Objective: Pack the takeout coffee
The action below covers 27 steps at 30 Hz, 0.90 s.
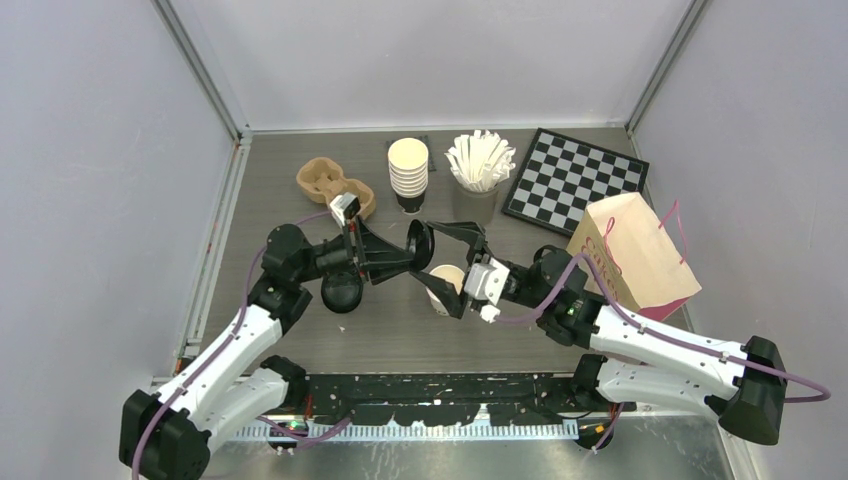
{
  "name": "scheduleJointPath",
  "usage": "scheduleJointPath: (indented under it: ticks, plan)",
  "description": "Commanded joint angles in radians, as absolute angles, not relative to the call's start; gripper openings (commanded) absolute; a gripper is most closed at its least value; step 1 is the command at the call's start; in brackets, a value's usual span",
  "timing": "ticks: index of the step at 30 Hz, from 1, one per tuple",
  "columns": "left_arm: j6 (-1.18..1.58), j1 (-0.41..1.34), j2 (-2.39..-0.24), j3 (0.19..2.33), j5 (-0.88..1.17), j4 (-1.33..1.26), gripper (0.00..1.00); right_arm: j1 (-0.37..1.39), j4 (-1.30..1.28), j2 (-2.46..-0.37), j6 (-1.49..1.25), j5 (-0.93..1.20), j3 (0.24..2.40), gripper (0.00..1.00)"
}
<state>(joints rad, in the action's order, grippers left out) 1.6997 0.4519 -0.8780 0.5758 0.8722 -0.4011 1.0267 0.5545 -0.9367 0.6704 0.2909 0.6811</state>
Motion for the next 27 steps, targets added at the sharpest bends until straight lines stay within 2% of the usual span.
scheduleJointPath:
  ticks: [1,5,8,13,19,27]
  plan:
    - [1.521,0.456,-0.842,0.643,0.822,-0.227,0.39,1.032,0.555,-0.914,0.608,0.189,0.696,0.82]
    - [1.224,0.455,-0.846,0.748,0.736,0.147,0.48,1.032,0.43,-0.874,0.474,0.05,0.713,0.82]
    - [0.997,0.455,-0.867,0.83,0.593,0.421,0.52,1.032,0.224,-0.856,0.271,-0.17,0.798,0.82]
    - [0.806,0.456,-0.909,0.901,0.393,0.607,0.53,1.031,-0.277,-0.913,-0.045,-0.471,1.01,0.8]
    - [0.749,0.457,-0.977,0.899,0.364,0.585,0.55,1.031,-0.737,-1.038,-0.242,-0.471,1.224,0.8]
    - [0.776,0.459,-1.003,0.847,0.275,0.529,0.52,0.988,-1.158,-1.311,-0.241,-0.277,1.515,0.8]
